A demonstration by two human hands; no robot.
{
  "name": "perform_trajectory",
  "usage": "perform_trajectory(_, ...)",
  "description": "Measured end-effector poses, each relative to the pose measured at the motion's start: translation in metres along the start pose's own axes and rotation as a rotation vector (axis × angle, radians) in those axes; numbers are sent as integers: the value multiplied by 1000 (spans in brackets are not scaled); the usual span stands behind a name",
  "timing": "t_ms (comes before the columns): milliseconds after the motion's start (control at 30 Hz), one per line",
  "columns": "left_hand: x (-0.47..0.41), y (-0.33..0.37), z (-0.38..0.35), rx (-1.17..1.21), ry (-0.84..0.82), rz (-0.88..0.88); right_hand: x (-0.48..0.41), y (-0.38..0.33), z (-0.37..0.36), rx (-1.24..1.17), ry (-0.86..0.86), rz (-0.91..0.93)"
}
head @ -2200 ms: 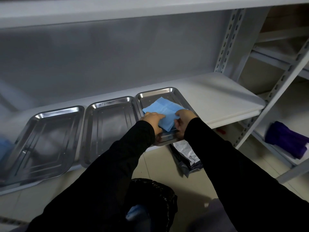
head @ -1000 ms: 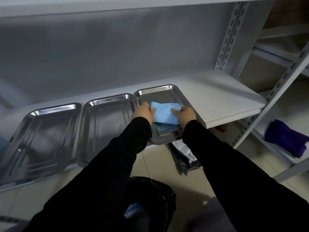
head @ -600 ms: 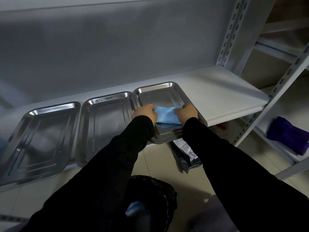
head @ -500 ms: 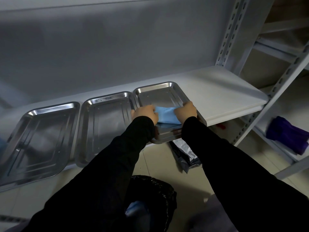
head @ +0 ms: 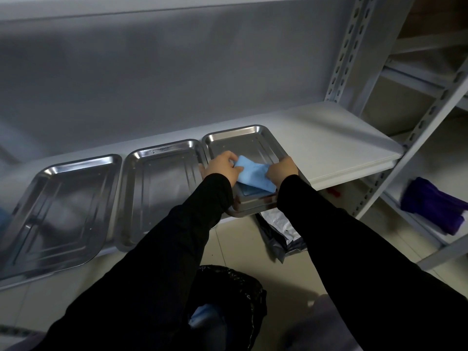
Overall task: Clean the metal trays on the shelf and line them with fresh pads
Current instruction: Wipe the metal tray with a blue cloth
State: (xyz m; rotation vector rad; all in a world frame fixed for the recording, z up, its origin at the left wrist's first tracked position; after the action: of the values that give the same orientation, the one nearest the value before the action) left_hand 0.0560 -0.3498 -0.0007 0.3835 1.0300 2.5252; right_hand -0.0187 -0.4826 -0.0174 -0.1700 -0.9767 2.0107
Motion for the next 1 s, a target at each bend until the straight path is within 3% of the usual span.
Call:
perform_trajectory(100,6,5,3,121,1,-29,0,-2,-3,432,-33,126)
perform_trajectory(200,11,11,6,197,10,-38,1,-4,-2,456,-16,161)
perform_trajectory(433,17,14,10,257,43,-13,15,-10,4,320,-7,133)
perform_trajectory(567,18,12,14,336,62,24,3,-3,-1,-108,-26,-15)
perform_trajectory(833,21,8,19,672,16,201,9,-13,1,-365,32,58)
perform_trajectory(1000,27,12,24,749,-61,198,20,-21,5,-442,57,124)
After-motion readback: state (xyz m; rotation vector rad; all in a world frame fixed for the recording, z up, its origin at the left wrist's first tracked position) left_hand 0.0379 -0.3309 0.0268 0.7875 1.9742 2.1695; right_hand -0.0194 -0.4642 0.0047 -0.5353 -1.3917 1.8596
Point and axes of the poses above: each hand's wrist, its own x-axis away from the middle knuckle, its own z-axis out of the back of the hand, y = z × x, the point moved 4 cm from there along -x, towards the middle knuckle, and after that the axes turned 3 degrees about x, right-handed, at the moved point
